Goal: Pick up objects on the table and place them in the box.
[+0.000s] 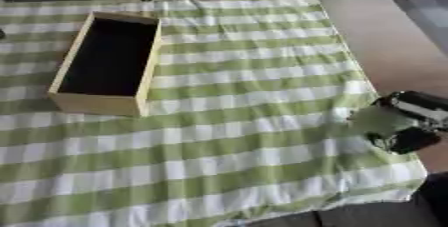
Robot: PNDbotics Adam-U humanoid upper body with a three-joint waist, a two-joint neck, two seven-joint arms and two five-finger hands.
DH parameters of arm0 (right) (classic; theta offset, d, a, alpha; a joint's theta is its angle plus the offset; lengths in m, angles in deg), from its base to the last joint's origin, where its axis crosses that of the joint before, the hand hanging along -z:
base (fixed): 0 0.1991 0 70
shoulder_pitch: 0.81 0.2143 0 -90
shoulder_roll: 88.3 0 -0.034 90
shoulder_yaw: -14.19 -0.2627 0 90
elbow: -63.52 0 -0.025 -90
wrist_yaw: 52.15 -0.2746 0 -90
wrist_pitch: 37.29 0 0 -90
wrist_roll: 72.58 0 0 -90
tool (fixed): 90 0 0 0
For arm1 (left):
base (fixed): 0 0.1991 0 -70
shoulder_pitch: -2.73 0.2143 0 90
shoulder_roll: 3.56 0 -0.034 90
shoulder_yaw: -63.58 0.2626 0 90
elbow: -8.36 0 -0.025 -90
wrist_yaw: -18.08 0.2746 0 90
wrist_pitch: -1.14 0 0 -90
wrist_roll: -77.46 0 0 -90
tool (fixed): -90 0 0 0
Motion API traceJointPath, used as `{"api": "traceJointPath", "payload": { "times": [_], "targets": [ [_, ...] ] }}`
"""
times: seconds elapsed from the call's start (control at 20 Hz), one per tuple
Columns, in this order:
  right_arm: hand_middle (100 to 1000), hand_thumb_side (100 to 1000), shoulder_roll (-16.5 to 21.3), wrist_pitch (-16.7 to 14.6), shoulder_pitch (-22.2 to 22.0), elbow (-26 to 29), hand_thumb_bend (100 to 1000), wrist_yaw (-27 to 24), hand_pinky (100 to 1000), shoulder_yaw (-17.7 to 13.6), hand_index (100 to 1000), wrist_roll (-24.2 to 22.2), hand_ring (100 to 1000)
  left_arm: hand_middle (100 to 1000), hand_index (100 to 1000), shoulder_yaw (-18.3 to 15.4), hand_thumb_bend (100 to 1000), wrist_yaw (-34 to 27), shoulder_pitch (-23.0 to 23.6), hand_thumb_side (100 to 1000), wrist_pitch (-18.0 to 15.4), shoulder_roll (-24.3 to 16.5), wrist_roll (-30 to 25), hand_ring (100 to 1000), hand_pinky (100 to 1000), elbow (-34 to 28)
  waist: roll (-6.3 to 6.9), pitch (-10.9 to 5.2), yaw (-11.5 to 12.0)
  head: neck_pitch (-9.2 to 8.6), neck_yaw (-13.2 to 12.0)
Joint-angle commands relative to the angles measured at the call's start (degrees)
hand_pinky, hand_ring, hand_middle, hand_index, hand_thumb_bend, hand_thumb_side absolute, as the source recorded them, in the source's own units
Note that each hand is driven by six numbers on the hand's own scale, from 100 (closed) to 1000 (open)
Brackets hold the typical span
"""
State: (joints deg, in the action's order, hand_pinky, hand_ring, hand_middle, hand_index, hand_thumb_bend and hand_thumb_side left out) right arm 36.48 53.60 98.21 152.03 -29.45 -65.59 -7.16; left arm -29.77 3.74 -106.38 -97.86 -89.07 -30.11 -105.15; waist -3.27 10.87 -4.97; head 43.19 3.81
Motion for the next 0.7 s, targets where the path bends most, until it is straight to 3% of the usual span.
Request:
{"api": "traceJointPath", "payload": {
  "times": [0.05,0.4,0.7],
  "targets": [
    [568,117,3.2,0.6,1.0,2.0,100,-0.2,637,-2.2,775,1.3,623,658,800,-0.6,100,0.0,-0.3,767,0.2,-0.1,-0.1,695,500,-1.1,-0.12,-0.92,-0.1,0.0,-0.1],
    [586,100,5.4,0.5,3.1,4.7,100,0.1,667,-3.5,788,1.5,634,659,801,-0.5,101,0.0,-0.1,766,0.5,-0.1,-0.2,696,501,-1.1,-0.3,-1.05,-0.1,0.16,-0.4],
    [588,100,7.0,0.3,9.2,6.6,100,-0.7,682,-3.0,792,0.3,634,660,801,-0.2,100,-0.3,-0.4,764,0.5,0.1,-0.6,697,502,-1.1,-0.36,-1.31,0.8,-0.09,-0.5]
  ]
}}
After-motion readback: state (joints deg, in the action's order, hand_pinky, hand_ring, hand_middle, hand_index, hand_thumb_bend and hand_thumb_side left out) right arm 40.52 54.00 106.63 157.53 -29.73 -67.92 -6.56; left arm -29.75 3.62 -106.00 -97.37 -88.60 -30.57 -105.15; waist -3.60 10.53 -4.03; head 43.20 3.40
